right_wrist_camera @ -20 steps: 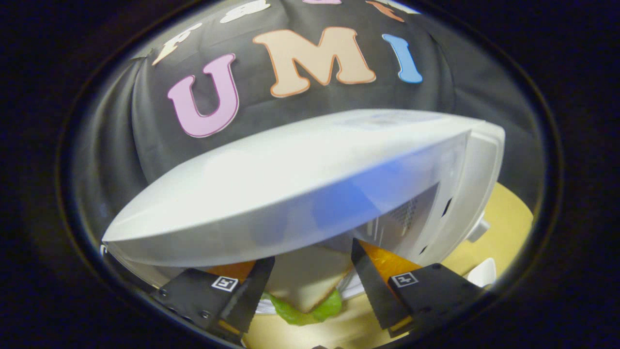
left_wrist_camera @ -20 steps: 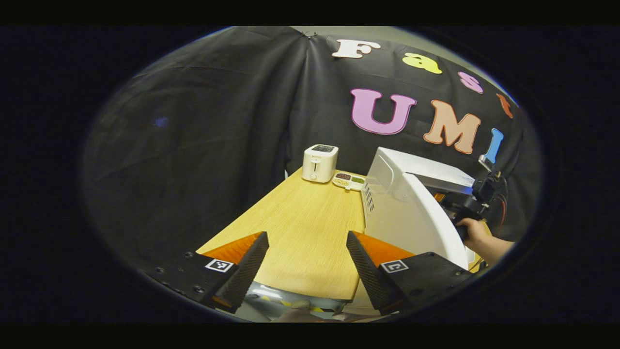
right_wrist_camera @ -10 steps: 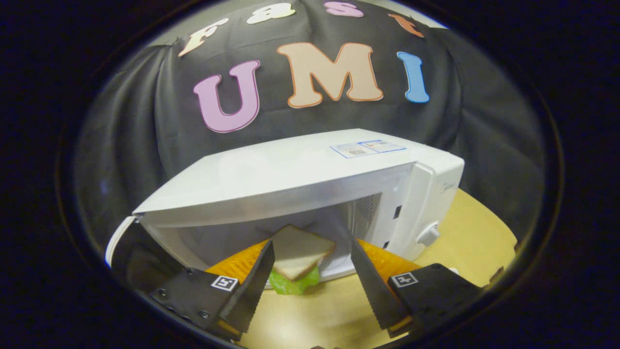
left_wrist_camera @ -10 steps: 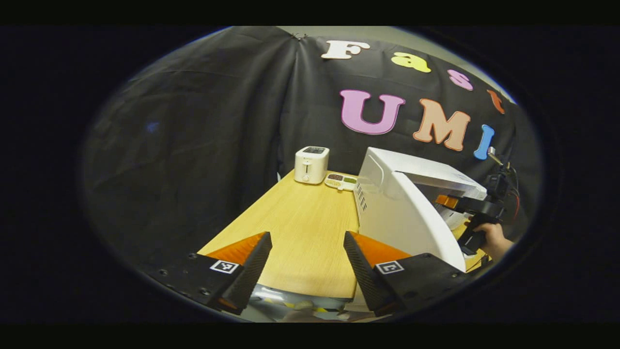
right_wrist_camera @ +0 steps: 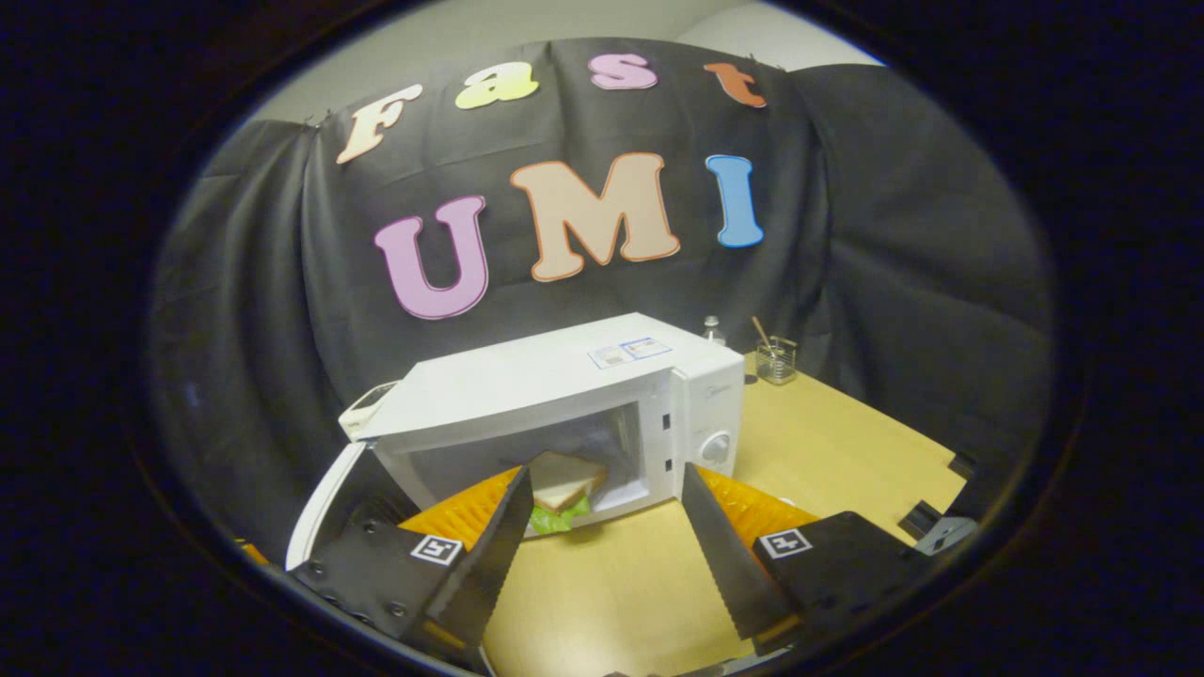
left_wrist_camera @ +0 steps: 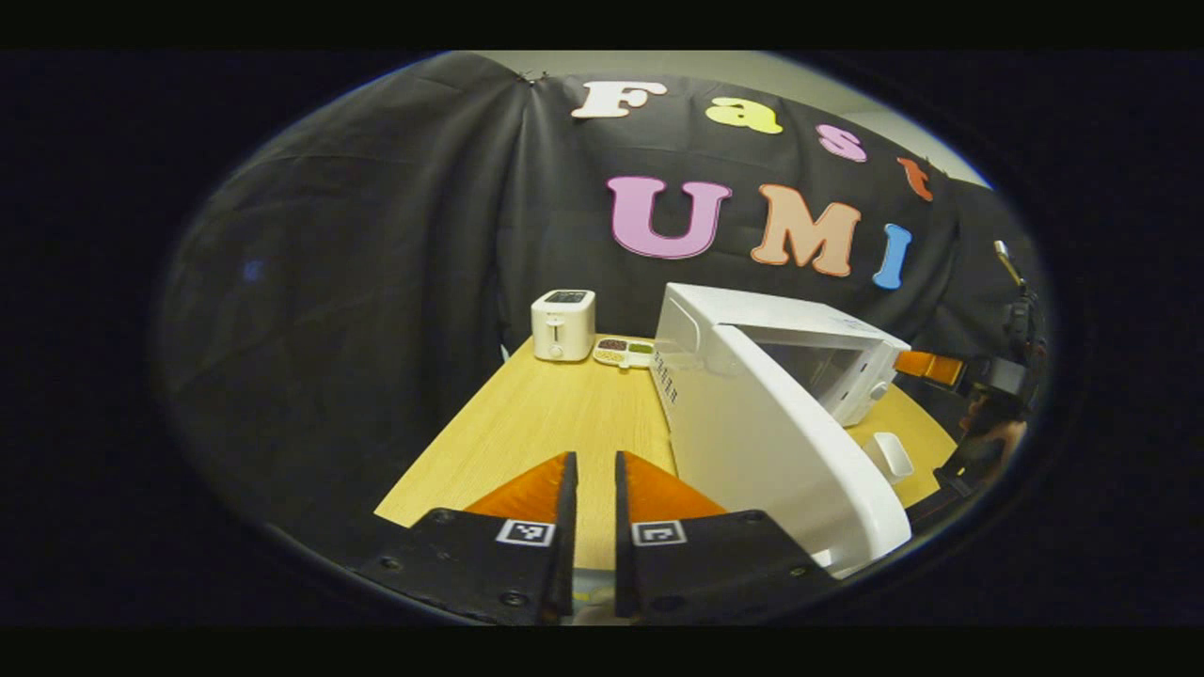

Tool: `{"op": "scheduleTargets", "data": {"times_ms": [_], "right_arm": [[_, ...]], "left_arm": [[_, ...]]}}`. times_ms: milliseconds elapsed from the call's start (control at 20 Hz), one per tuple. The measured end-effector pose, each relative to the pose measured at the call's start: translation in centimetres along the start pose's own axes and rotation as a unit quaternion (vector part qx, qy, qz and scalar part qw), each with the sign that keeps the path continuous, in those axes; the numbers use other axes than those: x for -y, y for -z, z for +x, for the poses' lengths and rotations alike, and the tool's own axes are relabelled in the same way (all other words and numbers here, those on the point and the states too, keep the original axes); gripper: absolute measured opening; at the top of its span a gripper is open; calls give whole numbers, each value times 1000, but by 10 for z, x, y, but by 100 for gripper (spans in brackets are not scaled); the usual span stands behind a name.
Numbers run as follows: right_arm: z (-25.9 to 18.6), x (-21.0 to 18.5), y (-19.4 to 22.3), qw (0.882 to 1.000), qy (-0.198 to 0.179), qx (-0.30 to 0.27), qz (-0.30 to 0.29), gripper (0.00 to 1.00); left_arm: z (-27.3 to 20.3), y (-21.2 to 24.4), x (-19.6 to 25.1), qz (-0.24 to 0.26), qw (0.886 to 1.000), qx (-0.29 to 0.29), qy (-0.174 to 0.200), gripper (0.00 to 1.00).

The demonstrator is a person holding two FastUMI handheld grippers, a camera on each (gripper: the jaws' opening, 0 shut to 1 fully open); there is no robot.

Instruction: Open the microwave oven with the left hand, put the food in, and close the microwave oven.

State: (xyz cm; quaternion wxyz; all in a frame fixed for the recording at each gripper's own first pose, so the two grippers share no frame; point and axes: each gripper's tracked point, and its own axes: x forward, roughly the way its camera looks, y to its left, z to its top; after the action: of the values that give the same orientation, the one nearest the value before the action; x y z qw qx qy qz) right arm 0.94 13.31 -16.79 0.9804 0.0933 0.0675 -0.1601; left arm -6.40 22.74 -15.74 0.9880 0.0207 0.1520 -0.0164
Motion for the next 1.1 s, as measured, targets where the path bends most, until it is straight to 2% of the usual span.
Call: {"op": "scheduleTargets", "data": {"times_ms": [50, 100, 350, 550, 850, 900, 950, 1100], "right_arm": [[-11, 8, -1, 1000, 11, 2, 4, 91], [-21, 17, -2, 1000, 26, 6, 7, 91], [-59, 57, 4, 997, 81, 16, 13, 91], [-71, 75, 25, 995, 100, -10, -1, 91], [-57, 87, 41, 995, 88, -48, -15, 92], [-53, 89, 43, 995, 82, -53, -16, 92], [-49, 91, 41, 995, 76, -57, -18, 98], [-34, 100, 43, 995, 58, -74, -26, 98]], "left_arm": [[0, 3, 0, 5, 1000, -7, 7, 17], [-1, 8, 1, 10, 1000, -13, 14, 2], [2, 36, 26, 18, 995, -69, 73, 0], [11, 33, 51, 35, 991, -71, 105, 0], [22, 29, 81, 44, 991, -72, 106, 0], [22, 29, 86, 41, 991, -72, 103, 0], [22, 29, 92, 41, 992, -71, 100, 0], [23, 26, 104, 42, 994, -69, 77, 0]]}}
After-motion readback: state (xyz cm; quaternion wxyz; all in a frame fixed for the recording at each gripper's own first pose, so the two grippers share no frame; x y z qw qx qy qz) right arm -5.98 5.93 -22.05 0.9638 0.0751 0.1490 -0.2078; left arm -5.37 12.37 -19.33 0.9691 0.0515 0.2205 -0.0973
